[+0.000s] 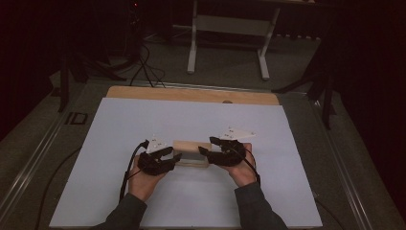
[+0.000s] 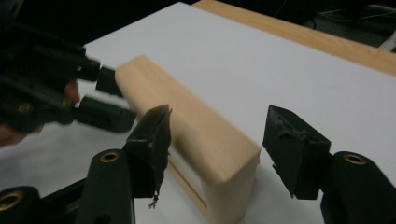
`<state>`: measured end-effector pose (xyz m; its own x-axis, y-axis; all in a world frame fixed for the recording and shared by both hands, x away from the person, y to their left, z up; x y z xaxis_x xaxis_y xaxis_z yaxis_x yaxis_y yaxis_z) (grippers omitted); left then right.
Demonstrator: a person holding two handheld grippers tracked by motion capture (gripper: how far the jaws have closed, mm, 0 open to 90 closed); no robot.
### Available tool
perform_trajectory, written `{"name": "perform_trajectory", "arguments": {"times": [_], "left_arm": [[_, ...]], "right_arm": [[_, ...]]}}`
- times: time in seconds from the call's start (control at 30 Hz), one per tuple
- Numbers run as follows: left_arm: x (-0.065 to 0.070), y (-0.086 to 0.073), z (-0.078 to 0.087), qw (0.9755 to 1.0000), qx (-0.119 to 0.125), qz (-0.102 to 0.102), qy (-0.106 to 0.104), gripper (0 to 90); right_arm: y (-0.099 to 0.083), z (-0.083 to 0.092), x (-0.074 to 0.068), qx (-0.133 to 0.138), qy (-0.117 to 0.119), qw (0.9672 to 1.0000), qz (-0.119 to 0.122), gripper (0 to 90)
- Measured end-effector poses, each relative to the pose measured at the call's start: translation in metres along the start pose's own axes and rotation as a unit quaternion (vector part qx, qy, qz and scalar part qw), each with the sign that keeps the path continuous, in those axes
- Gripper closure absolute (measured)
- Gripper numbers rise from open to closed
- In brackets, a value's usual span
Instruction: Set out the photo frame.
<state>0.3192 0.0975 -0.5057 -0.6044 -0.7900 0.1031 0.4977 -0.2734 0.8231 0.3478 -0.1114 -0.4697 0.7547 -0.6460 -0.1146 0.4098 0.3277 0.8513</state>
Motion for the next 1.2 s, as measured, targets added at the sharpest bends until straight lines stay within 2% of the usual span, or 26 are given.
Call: {"name": "perform_trajectory", "arguments": {"times": [0.2, 0.3, 0.4, 0.5, 0.77, 0.9, 1.1, 1.2], "left_arm": [[-0.003, 0.001, -0.004, 1.0000, 0.006, 0.000, -0.001, 51.9], [-0.005, 0.001, -0.004, 0.9999, 0.010, 0.000, -0.003, 51.7], [-0.006, 0.002, -0.004, 0.9999, 0.015, 0.002, -0.007, 51.8], [-0.006, 0.002, -0.005, 0.9998, 0.015, -0.006, -0.011, 52.4], [-0.006, 0.004, -0.004, 0.9998, 0.018, -0.005, -0.007, 53.8], [-0.008, 0.006, -0.001, 0.9996, 0.028, 0.002, -0.005, 58.1], [-0.012, 0.006, -0.001, 0.9996, 0.029, 0.003, -0.002, 57.8], [-0.013, 0.006, -0.002, 0.9995, 0.032, 0.003, -0.006, 54.2]], "right_arm": [[-0.017, -0.003, 0.000, -0.020, 0.002, 0.9998, 0.003, 40.2], [-0.021, -0.004, 0.000, -0.025, 0.001, 0.9997, 0.004, 42.4], [-0.025, -0.005, 0.003, -0.027, -0.005, 0.9996, 0.005, 48.2], [-0.026, -0.004, 0.004, -0.027, -0.006, 0.9996, 0.008, 50.9], [-0.026, -0.006, 0.005, -0.033, -0.019, 0.9989, 0.026, 55.5], [-0.023, -0.009, 0.006, -0.034, -0.021, 0.9989, 0.024, 54.9], [-0.020, -0.014, 0.005, -0.037, -0.018, 0.9986, 0.033, 54.5], [-0.019, -0.015, 0.006, -0.033, -0.015, 0.9988, 0.034, 55.4]]}}
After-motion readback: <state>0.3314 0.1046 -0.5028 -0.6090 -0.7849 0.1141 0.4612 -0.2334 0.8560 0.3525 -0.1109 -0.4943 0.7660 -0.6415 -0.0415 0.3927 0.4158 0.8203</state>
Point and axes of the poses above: each handheld gripper's, and its own axes: z roughly backward along the jaws, y roughly out of its top, x roughly to its right, the point moved 4 cm from there along -z, roughly forward along the jaws, and after that the axes turned 1 degree about -z, right-handed, at the moved point
